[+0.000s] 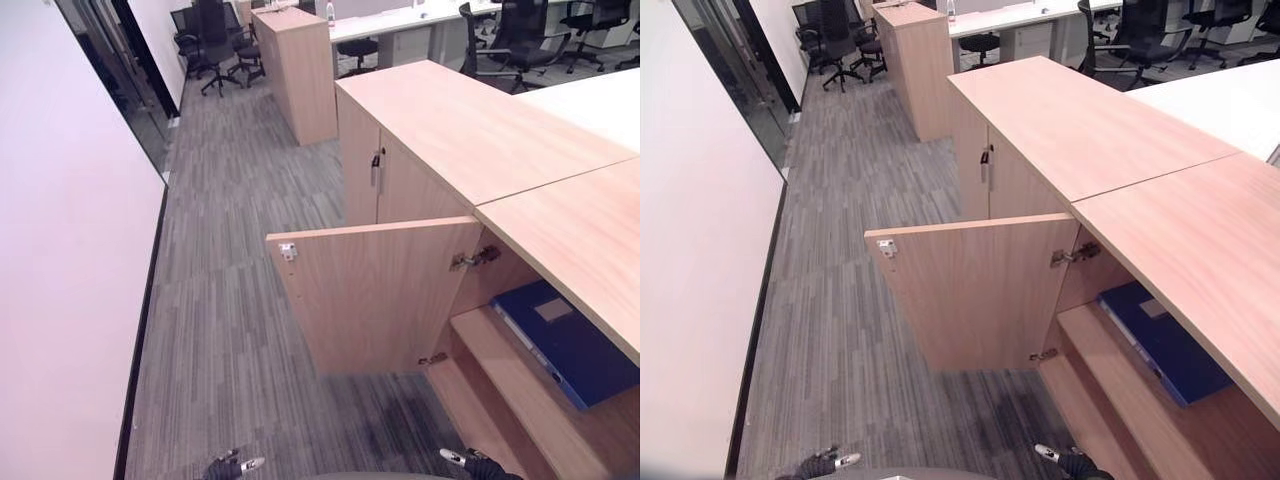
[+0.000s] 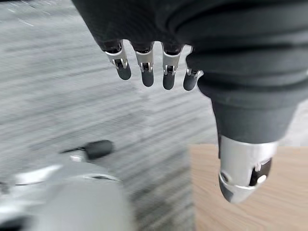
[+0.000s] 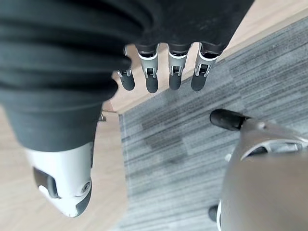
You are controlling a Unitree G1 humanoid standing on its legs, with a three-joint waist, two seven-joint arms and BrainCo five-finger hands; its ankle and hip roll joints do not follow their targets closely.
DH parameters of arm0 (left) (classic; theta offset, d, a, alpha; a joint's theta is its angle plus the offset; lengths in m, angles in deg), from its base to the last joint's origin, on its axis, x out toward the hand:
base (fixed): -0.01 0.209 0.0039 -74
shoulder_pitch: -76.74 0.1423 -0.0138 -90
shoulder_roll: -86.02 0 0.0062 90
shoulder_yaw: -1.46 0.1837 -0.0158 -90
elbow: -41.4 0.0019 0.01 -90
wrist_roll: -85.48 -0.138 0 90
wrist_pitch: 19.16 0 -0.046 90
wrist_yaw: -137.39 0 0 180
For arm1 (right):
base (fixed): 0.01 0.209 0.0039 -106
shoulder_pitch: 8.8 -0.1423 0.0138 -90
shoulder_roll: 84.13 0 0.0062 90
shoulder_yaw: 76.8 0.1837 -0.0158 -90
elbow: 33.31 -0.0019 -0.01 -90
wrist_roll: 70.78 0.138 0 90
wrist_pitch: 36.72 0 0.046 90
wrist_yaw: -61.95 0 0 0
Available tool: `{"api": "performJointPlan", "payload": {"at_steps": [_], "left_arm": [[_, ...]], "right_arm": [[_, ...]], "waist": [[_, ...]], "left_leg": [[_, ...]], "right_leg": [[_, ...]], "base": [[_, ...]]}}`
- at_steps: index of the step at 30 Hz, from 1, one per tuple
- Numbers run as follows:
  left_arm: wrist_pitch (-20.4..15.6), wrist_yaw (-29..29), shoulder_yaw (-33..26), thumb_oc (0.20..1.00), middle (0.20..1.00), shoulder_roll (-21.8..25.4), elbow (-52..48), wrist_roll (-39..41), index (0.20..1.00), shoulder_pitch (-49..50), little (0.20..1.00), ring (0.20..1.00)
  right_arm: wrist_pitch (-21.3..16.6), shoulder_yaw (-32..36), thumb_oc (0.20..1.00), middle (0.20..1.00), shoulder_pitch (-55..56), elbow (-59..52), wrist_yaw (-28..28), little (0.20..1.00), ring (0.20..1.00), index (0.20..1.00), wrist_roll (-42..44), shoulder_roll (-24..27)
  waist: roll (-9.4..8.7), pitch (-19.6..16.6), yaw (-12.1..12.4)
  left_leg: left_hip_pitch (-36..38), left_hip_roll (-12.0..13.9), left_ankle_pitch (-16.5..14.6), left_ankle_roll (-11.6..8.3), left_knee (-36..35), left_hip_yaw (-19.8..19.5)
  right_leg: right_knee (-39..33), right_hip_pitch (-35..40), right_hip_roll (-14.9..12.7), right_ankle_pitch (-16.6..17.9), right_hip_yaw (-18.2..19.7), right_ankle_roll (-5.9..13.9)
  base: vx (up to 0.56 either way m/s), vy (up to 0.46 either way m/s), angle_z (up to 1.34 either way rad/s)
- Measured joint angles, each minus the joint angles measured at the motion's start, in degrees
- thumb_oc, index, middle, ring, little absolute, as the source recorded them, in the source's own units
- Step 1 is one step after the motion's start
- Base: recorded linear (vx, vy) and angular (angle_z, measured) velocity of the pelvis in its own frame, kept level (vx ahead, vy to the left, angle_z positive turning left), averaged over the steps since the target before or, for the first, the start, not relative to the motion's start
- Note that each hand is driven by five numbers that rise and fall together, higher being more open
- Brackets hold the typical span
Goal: Put the empty folder in the office cabinet
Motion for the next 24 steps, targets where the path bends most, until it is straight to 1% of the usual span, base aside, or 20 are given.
{"api": "performJointPlan", "payload": {"at_steps": [5,8,13,17,18,19,20,21,22,23,24], "left_arm": [[-0.1,-0.6,0.2,1.000,1.000,0.6,-3.7,1.3,1.000,-1.4,1.000,1.000],[-0.2,-1.0,0.2,1.000,1.000,1.1,-4.2,3.1,1.000,-2.0,1.000,1.000],[-0.2,-1.0,0.3,1.000,1.000,1.1,-3.9,3.3,1.000,-1.8,1.000,1.000],[-0.2,-1.0,0.3,1.000,1.000,1.1,-3.3,5.3,1.000,-1.7,1.000,1.000],[-0.2,-1.0,0.3,1.000,1.000,1.1,-3.2,5.5,1.000,-2.1,1.000,1.000],[-0.2,-1.0,0.3,1.000,1.000,1.2,-3.0,5.9,1.000,-3.1,1.000,1.000],[-0.2,-1.0,0.3,1.000,1.000,1.3,-2.9,6.1,1.000,-4.4,1.000,1.000],[-0.2,-1.0,0.3,1.000,1.000,1.3,-2.9,6.8,1.000,-5.7,1.000,1.000],[-0.2,-1.0,0.3,1.000,1.000,1.2,-2.8,7.3,1.000,-5.9,1.000,1.000],[-0.1,-1.0,0.3,1.000,1.000,1.2,-2.3,7.6,1.000,-5.7,1.000,1.000],[0.0,-1.0,0.3,1.000,1.000,1.1,-2.0,7.7,1.000,-5.7,1.000,1.000]], "right_arm": [[0.0,0.0,1.000,1.000,2.0,-0.1,0.0,1.000,1.000,1.000,0.1,0.0],[-0.1,0.0,1.000,1.000,2.3,-0.1,0.0,1.000,1.000,1.000,0.1,-0.2],[-0.1,-0.1,1.000,1.000,3.8,0.0,0.2,1.000,1.000,1.000,0.1,-0.3],[-0.1,-0.3,1.000,1.000,3.5,0.0,0.9,1.000,1.000,1.000,0.1,-0.3],[-0.1,-0.4,1.000,1.000,3.2,0.1,1.1,1.000,1.000,1.000,0.1,-0.3],[-0.1,-0.4,1.000,1.000,2.4,0.1,1.1,1.000,1.000,1.000,0.1,-0.4],[-0.1,-0.4,1.000,1.000,1.5,0.2,1.1,1.000,1.000,1.000,0.1,-0.4],[-0.1,-0.3,1.000,1.000,0.3,0.5,1.1,1.000,1.000,1.000,0.1,-0.3],[-0.1,-0.3,1.000,1.000,-0.7,0.9,1.1,1.000,1.000,1.000,0.1,-0.1],[-0.1,-0.3,1.000,1.000,-1.2,0.8,1.1,1.000,1.000,1.000,0.1,0.3],[-0.1,-0.3,1.000,1.000,-1.6,0.8,1.0,1.000,1.000,1.000,0.2,0.7]], "waist": [[-1.04,-0.7,-0.4],[-1.60,-1.1,-1.9],[-1.63,-1.1,-2.4],[-1.36,-0.3,-2.3],[-0.96,0.4,-2.3],[-1.71,1.1,-2.1],[-2.40,2.9,-1.9],[-3.36,4.6,-1.6],[-3.86,5.6,-1.1],[-4.25,5.9,-1.2],[-4.39,5.9,-1.2]], "left_leg": [[0.1,0.0,-0.1,-0.21,0.0,0.0],[0.1,0.0,-0.1,-0.21,0.0,0.0],[0.0,0.2,-0.1,-0.22,0.0,0.0],[-0.7,1.1,0.1,-0.75,0.6,-0.1],[-2.8,1.7,-0.4,-1.51,3.0,-0.5],[-5.1,2.0,-0.5,-1.81,6.5,-1.1],[-8.3,2.3,-0.2,-2.25,11.5,-1.7],[-11.5,2.5,0.5,-3.46,16.9,-2.6],[-13.7,2.9,1.4,-4.77,21.3,-3.9],[-14.9,3.3,1.7,-5.45,24.2,-5.0],[-15.2,4.2,0.7,-5.86,23.2,-4.9]], "right_leg": [[0.0,0.0,-0.1,0.0,0.1,0.02],[0.0,0.0,0.0,0.0,0.2,0.02],[0.0,-0.1,0.2,0.0,0.3,-0.04],[0.5,-0.5,1.2,-0.7,0.4,-0.36],[1.0,-1.2,1.7,-1.1,0.2,-0.75],[1.5,-2.1,1.8,-1.6,0.1,-1.41],[1.7,-2.8,1.8,-1.8,0.1,-1.78],[1.5,-2.9,1.3,-1.9,0.2,-2.50],[1.2,-2.3,1.3,-1.7,0.4,-3.32],[0.6,-1.6,1.6,-1.1,0.2,-4.28],[-0.3,-0.9,1.8,-1.2,-0.1,-4.35]], "base": [[0.03,-0.044,-0.01],[0.03,-0.061,-0.01],[0.02,-0.079,0.00],[-0.04,-0.095,0.01],[-0.08,-0.114,0.15],[-0.03,-0.094,0.28],[0.03,-0.046,0.28],[0.09,0.007,0.16],[0.14,0.057,0.01],[0.18,0.092,-0.06],[0.20,0.115,-0.12]]}}
